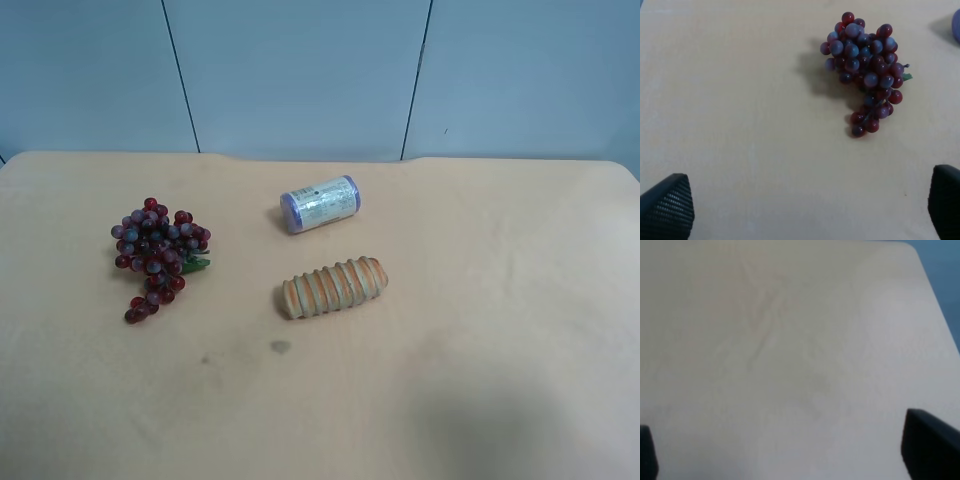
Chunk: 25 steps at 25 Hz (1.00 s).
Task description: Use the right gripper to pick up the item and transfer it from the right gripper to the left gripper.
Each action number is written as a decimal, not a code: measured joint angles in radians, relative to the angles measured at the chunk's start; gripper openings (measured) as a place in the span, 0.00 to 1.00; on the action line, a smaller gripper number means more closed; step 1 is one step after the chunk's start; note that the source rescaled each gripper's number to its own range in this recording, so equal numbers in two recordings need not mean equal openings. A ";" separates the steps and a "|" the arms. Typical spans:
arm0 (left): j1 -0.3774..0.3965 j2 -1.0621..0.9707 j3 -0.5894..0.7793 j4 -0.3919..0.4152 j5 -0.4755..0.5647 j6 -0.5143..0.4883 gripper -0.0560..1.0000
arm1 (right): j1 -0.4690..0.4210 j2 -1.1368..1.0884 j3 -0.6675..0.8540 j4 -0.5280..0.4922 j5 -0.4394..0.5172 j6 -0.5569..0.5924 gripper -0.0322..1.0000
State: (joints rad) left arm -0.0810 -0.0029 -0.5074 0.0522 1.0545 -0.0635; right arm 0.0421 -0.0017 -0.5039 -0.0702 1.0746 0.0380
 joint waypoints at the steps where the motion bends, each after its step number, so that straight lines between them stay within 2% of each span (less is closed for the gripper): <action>1: 0.000 0.000 0.000 0.002 0.000 -0.004 0.93 | 0.000 0.000 0.000 0.000 0.000 0.000 0.91; 25: 0.002 0.000 0.000 0.010 0.000 -0.012 0.93 | 0.000 0.000 0.000 0.004 0.000 -0.006 0.91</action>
